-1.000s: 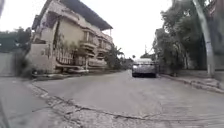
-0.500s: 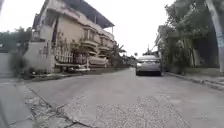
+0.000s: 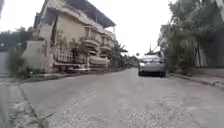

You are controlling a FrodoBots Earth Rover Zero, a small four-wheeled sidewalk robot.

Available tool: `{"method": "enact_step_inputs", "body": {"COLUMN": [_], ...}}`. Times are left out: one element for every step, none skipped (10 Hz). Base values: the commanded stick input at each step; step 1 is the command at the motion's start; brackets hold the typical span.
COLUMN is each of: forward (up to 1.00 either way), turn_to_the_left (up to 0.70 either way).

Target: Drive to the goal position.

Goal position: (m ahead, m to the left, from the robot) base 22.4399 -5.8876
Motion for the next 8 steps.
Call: {"method": "enact_step_inputs", "body": {"forward": [0.85,0.85,0.85,0.85,0.85,0.85,0.85,0.85], "turn_to_the_left": [0.00,0.00,0.00,0.00,0.00,0.00,0.00,0.00]}}
